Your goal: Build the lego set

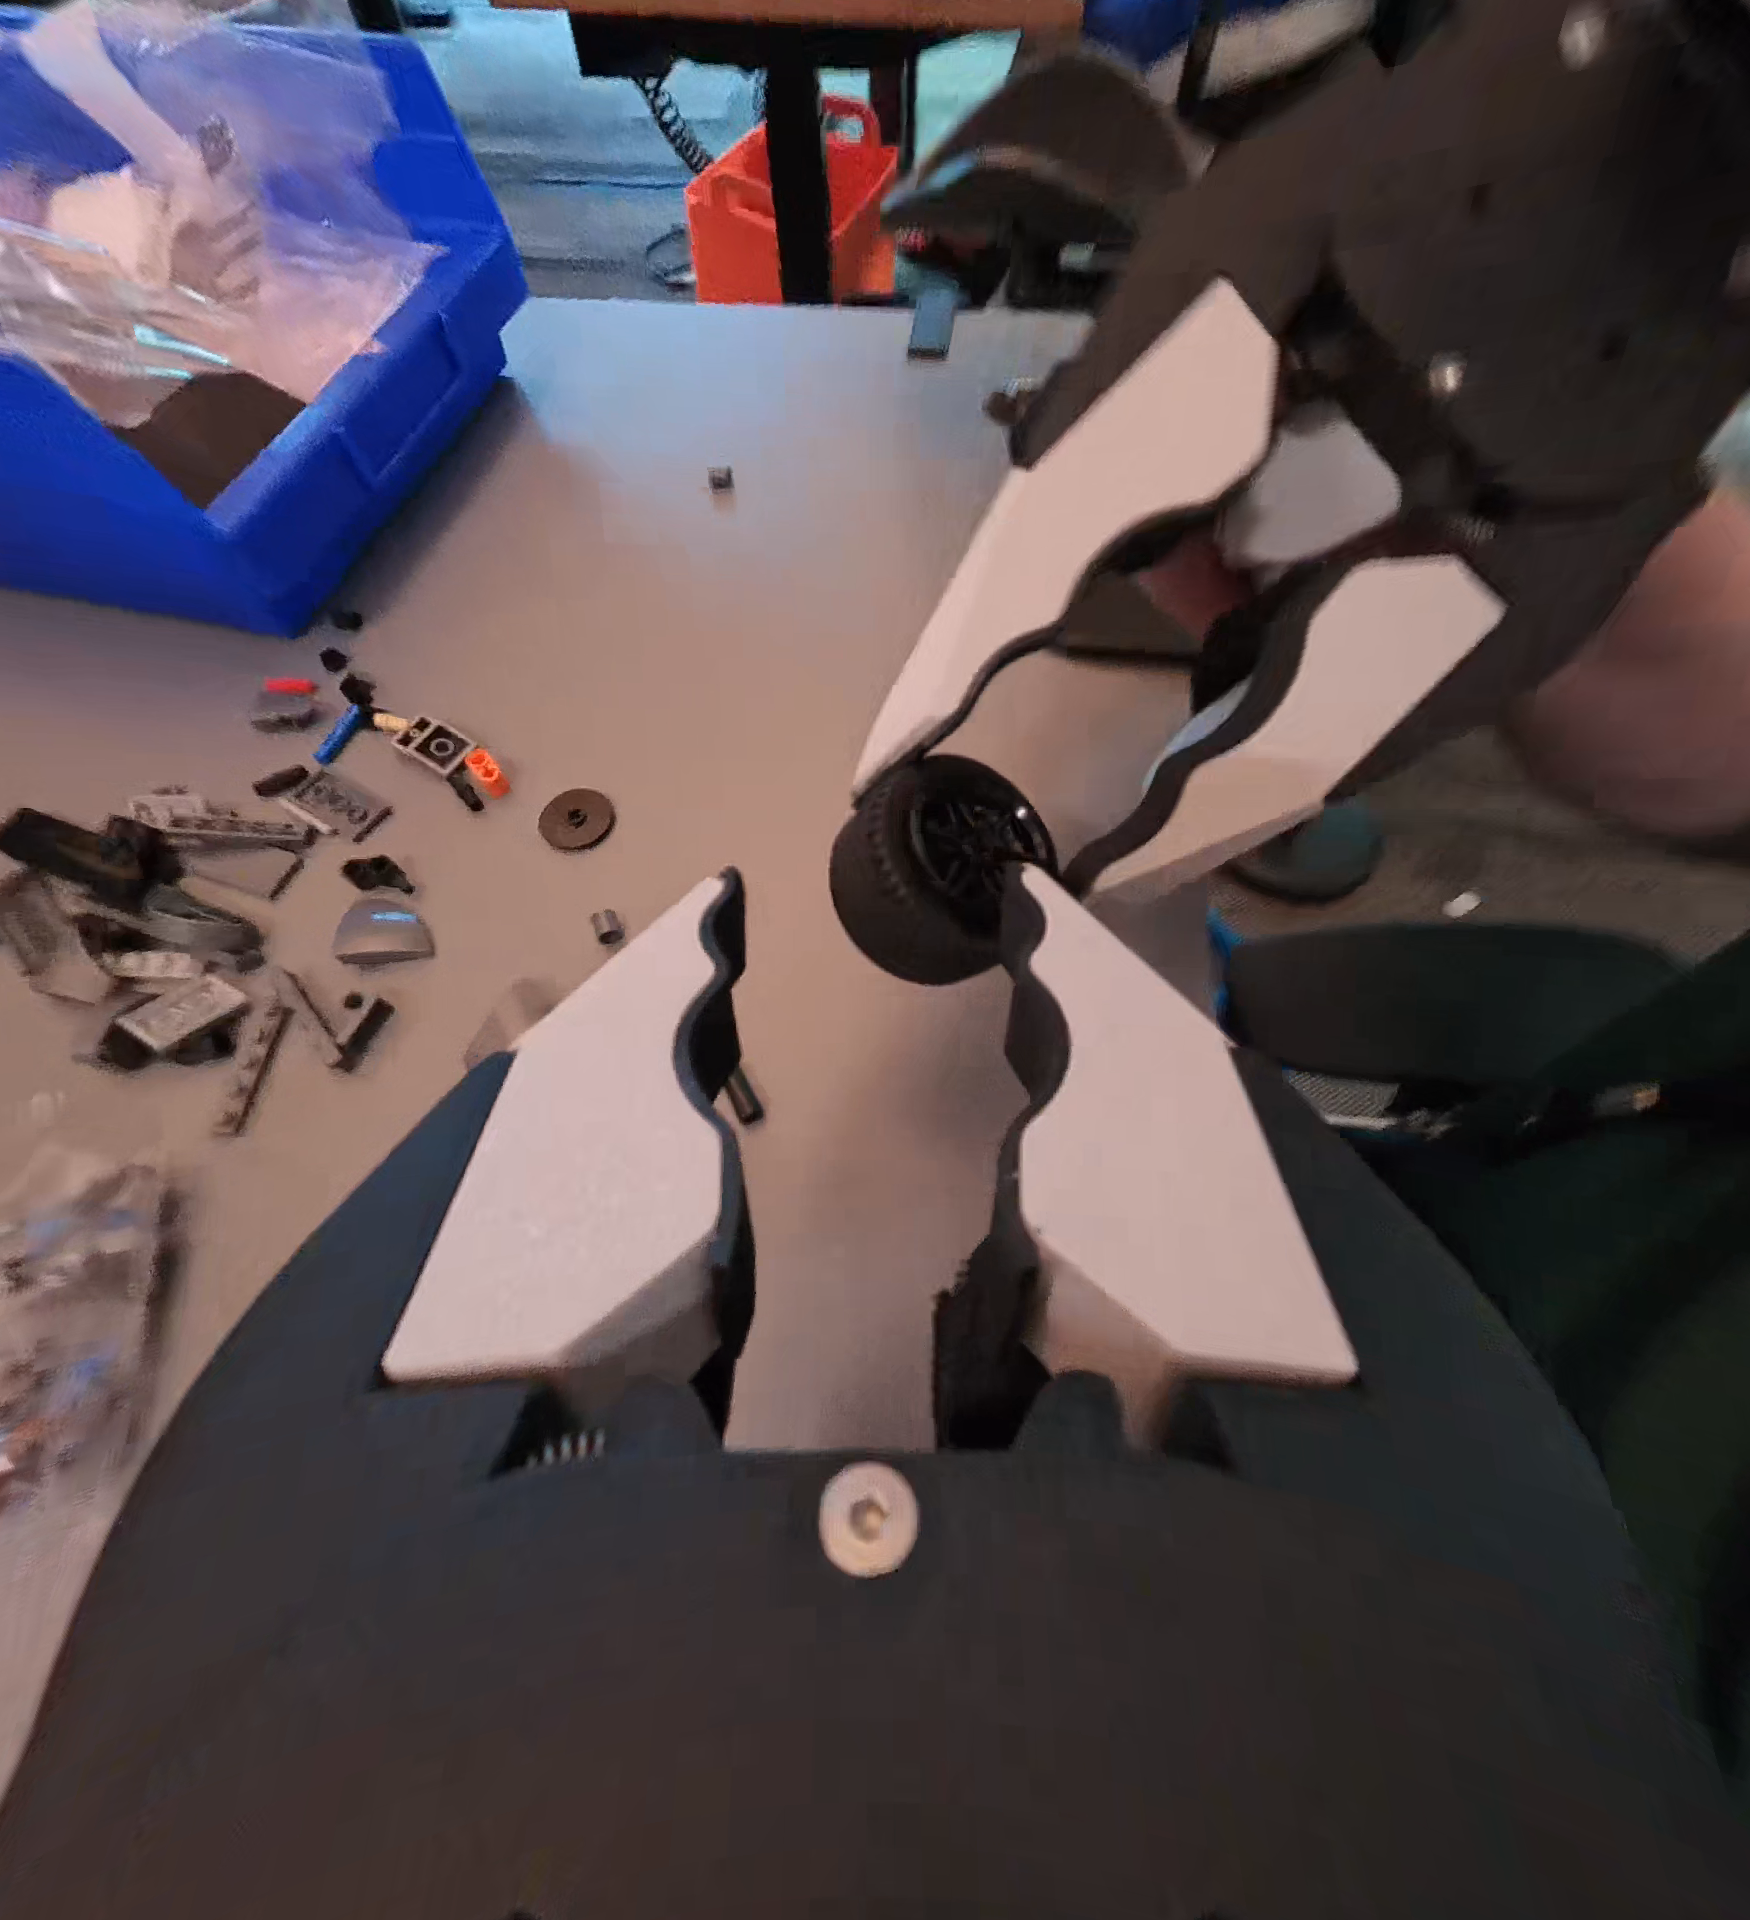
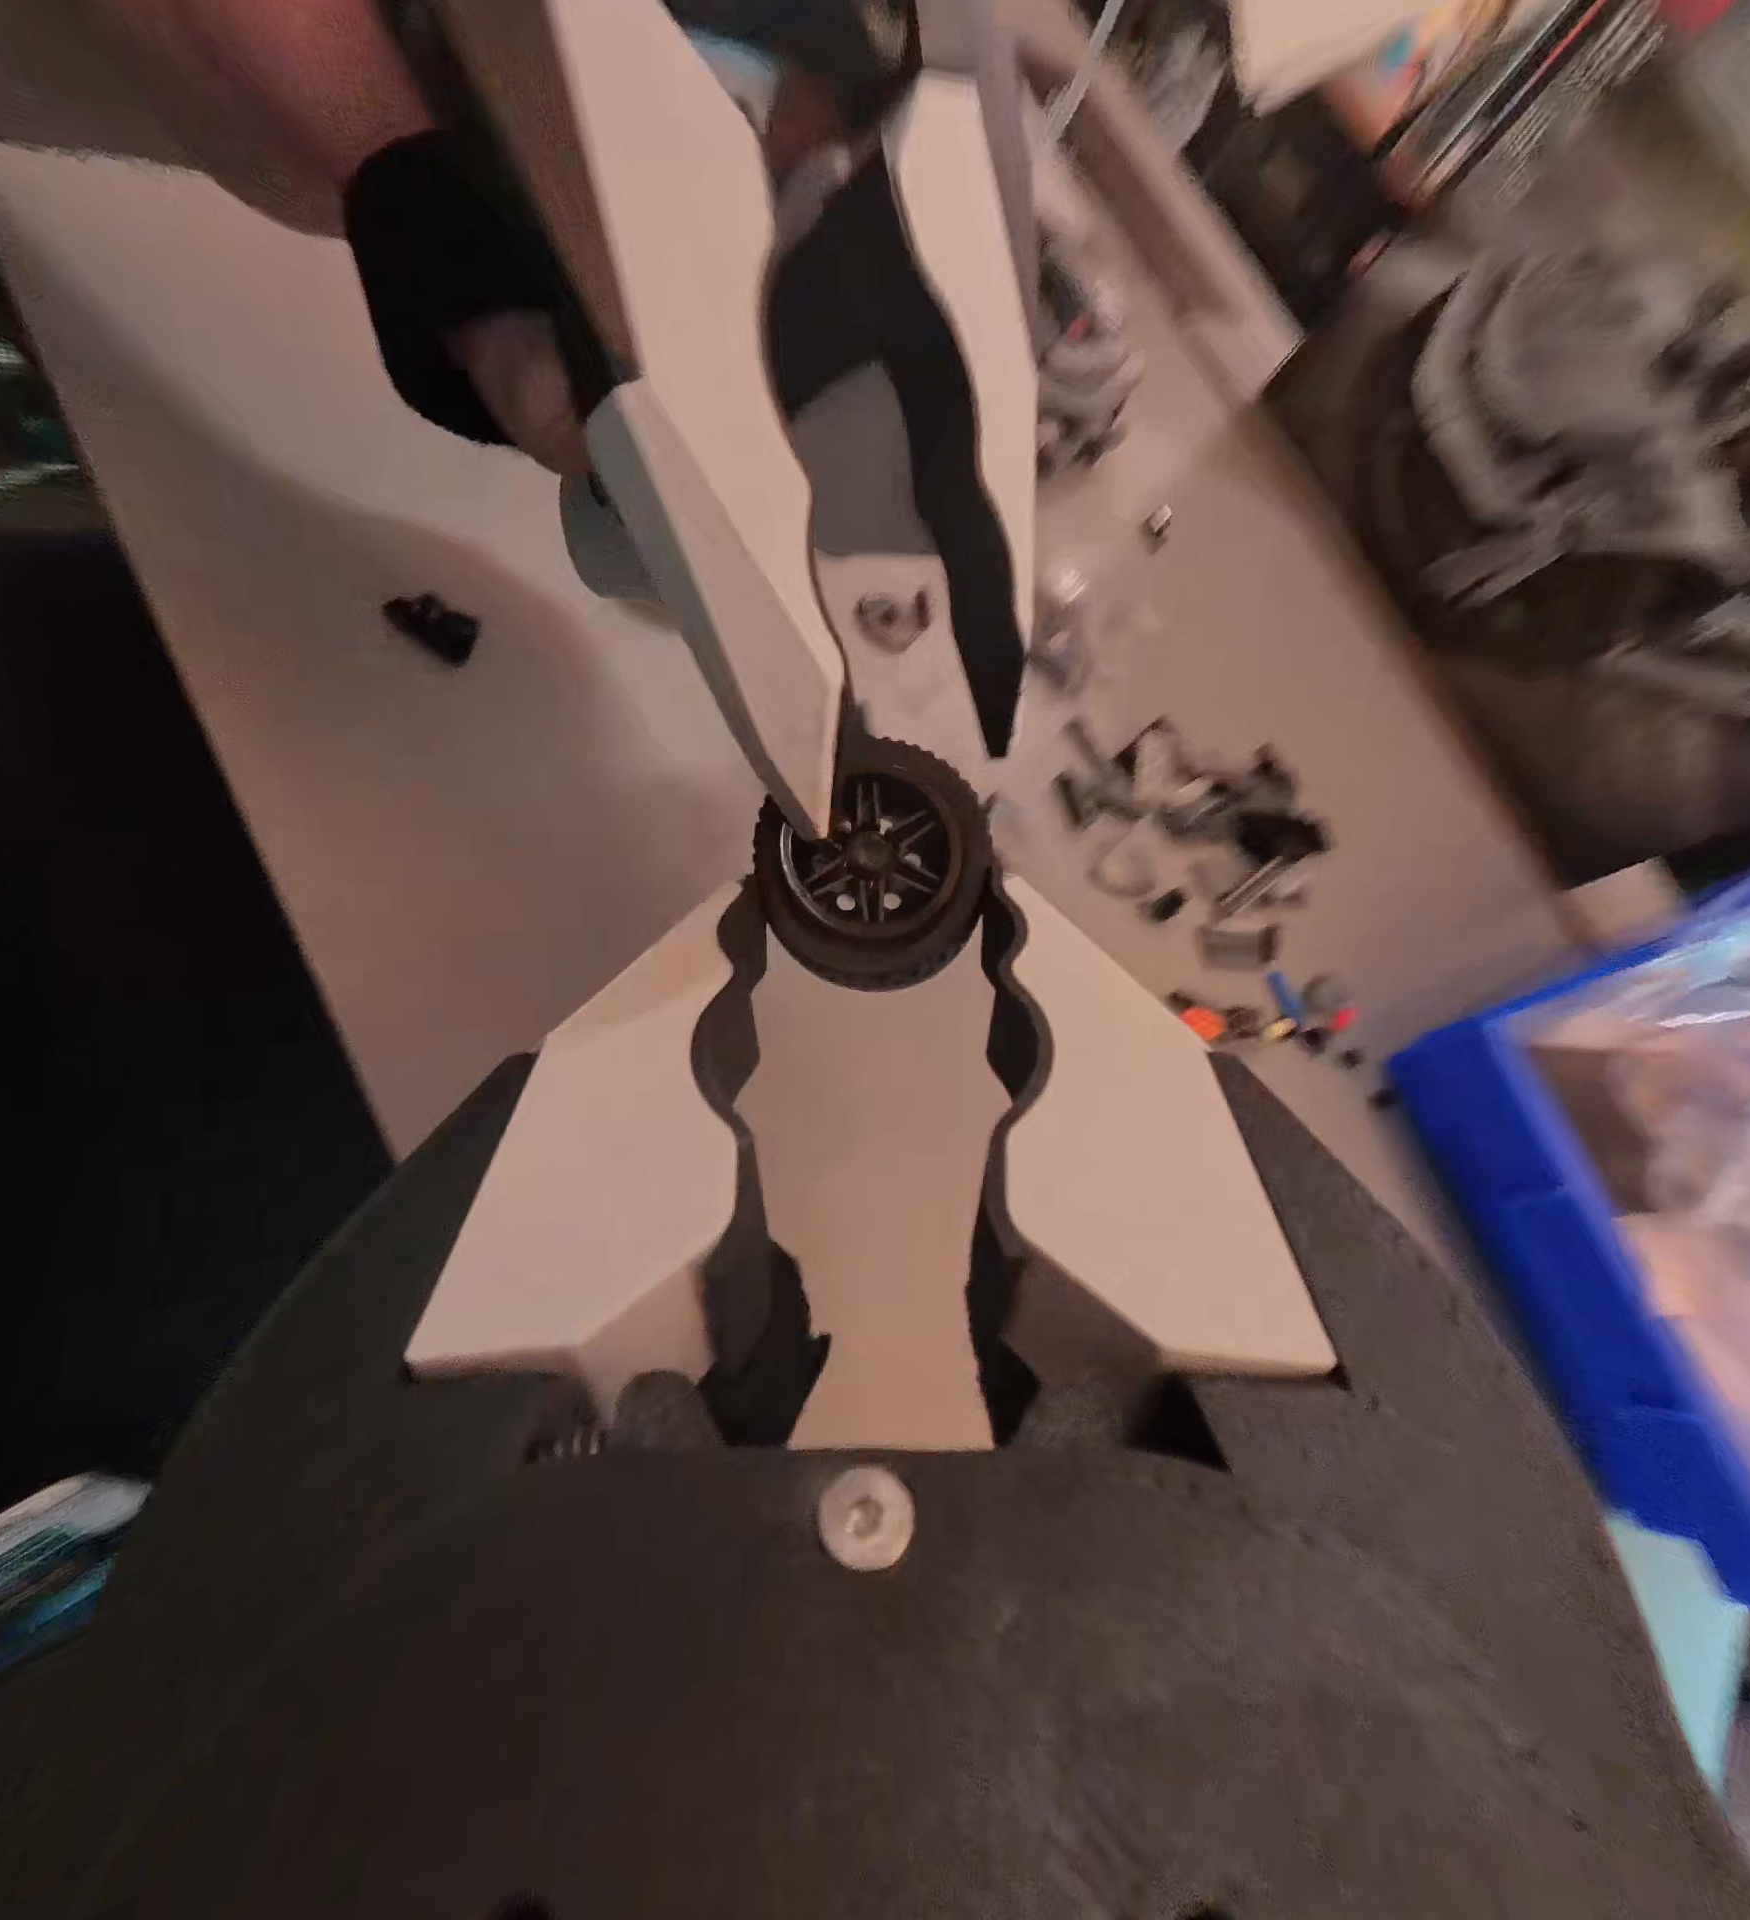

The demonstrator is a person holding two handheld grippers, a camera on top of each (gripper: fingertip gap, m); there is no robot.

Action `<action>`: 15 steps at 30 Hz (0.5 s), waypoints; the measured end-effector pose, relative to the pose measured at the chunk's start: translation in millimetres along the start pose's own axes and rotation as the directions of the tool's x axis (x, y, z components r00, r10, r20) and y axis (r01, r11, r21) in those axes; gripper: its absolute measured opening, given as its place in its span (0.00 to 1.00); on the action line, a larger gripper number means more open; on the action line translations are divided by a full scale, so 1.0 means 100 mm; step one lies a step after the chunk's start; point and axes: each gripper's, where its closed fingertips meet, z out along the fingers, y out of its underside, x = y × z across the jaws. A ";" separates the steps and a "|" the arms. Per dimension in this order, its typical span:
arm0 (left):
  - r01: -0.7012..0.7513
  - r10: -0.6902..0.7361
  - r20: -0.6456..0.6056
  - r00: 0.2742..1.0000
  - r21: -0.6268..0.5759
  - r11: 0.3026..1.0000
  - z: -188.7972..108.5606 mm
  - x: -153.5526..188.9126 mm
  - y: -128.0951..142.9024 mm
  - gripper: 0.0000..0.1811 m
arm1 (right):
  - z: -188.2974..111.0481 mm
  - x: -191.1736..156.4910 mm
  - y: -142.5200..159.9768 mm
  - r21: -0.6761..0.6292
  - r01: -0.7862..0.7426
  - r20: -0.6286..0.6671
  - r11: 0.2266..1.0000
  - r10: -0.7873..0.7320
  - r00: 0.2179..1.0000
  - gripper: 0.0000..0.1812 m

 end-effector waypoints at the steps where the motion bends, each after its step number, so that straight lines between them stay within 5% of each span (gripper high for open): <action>1: 0.072 -0.070 -0.050 0.996 0.035 0.997 -0.04 0.00 -0.04 0.26 | -0.02 0.04 -0.07 0.036 0.049 -0.049 0.998 -0.047 0.998 0.22; 4: 0.268 -0.248 -0.204 0.947 0.076 0.960 -0.10 0.03 -0.10 0.24 | -0.05 0.13 -0.22 0.083 0.168 -0.181 0.982 -0.151 0.972 0.22; 8: 0.335 -0.284 -0.343 0.895 0.097 0.937 -0.16 0.11 -0.16 0.16 | -0.07 0.16 -0.34 0.134 0.245 -0.243 0.960 -0.208 0.947 0.24; 10: 0.312 -0.262 -0.331 0.907 0.108 0.944 -0.16 0.09 -0.16 0.14 | -0.11 0.13 -0.39 0.205 0.194 -0.177 0.959 -0.159 0.971 0.27; 13: 0.246 -0.193 -0.318 0.928 0.133 0.960 -0.19 0.11 -0.17 0.14 | -0.29 0.22 -0.48 0.358 -0.087 0.019 0.930 0.086 0.996 0.29; 15: 0.233 -0.159 -0.331 0.930 0.198 0.952 -0.25 0.12 -0.28 0.14 | -0.30 0.21 -0.45 0.349 -0.246 0.186 0.904 0.190 0.964 0.28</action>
